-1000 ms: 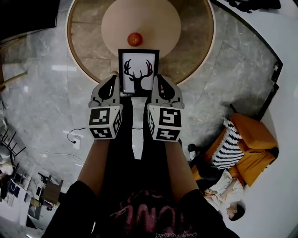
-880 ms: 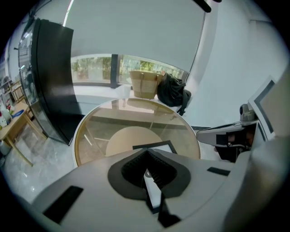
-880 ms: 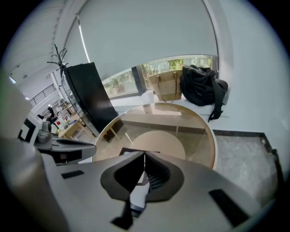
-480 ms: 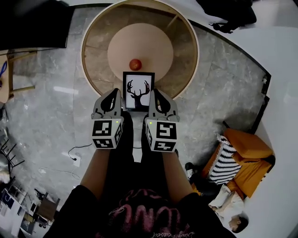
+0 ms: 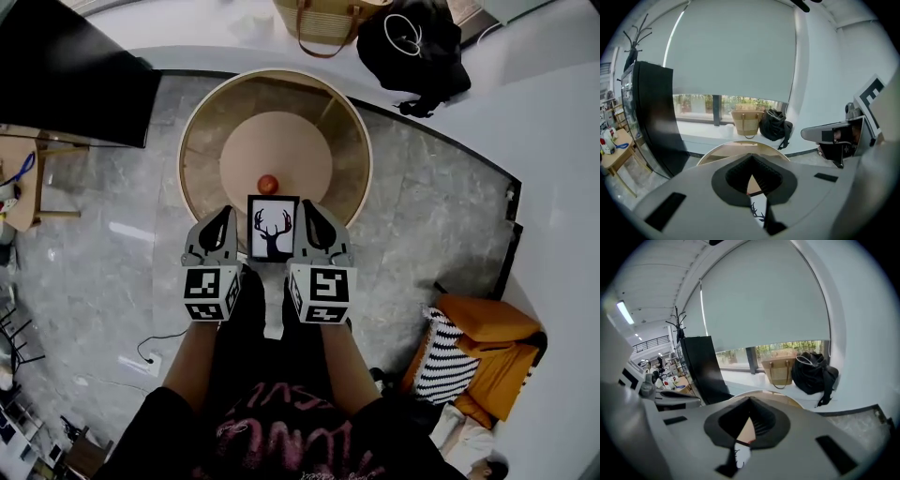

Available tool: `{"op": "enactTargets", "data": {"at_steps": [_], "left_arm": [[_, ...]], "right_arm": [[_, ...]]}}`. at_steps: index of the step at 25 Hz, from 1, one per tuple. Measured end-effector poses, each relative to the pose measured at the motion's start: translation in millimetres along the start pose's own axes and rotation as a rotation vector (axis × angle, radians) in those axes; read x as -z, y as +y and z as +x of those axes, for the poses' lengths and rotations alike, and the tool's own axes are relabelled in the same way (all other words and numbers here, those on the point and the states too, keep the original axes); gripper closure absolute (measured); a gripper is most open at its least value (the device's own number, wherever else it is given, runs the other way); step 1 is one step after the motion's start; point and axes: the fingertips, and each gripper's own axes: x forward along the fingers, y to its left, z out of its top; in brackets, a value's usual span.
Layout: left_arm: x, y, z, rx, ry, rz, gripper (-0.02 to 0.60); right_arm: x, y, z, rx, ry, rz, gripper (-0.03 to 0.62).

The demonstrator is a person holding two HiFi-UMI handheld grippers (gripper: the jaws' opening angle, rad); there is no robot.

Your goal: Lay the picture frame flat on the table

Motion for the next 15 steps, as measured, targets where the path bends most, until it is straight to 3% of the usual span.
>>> {"op": "enactTargets", "data": {"at_steps": [7, 15], "left_arm": [[-60, -6, -30, -0.003, -0.105, 0.027, 0.571], [-103, -20, -74, -0.002, -0.190, 0.035, 0.571]], "right_arm": [[-57, 5, -29, 0.000, -0.102, -0.034, 0.572], [-101, 8, -62, 0.002, -0.185, -0.057, 0.571]]}}
